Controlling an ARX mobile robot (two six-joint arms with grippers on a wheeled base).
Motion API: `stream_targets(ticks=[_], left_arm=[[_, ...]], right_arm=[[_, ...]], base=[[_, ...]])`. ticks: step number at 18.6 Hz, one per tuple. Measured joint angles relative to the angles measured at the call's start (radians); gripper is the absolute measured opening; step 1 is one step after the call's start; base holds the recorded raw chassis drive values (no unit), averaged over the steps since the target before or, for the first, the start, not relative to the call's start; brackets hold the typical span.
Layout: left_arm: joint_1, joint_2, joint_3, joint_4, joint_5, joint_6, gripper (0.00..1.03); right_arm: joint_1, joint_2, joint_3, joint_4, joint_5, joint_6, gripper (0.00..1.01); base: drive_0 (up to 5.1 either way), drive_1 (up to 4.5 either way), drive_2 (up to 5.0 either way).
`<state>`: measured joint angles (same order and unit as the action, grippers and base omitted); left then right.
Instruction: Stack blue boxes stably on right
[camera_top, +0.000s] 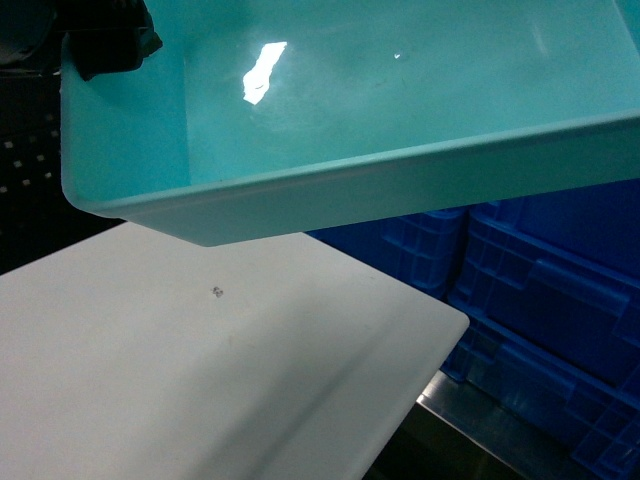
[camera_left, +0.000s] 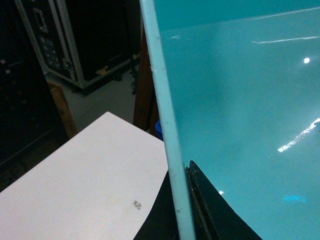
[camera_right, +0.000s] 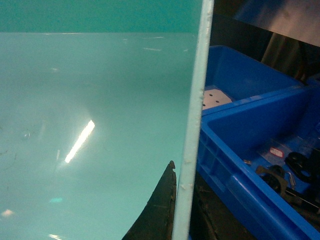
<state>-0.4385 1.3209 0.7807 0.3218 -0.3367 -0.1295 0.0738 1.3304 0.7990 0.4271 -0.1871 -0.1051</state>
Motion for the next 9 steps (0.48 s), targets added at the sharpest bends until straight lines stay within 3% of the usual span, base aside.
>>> stream_targets(ticks=[9], left_arm=[[0.000,0.000,0.000,0.000,0.000,0.000,0.02]], right_arm=[[0.000,0.000,0.000,0.000,0.000,0.000,0.07]], base=[[-1.6,-1.60,-1.6]])
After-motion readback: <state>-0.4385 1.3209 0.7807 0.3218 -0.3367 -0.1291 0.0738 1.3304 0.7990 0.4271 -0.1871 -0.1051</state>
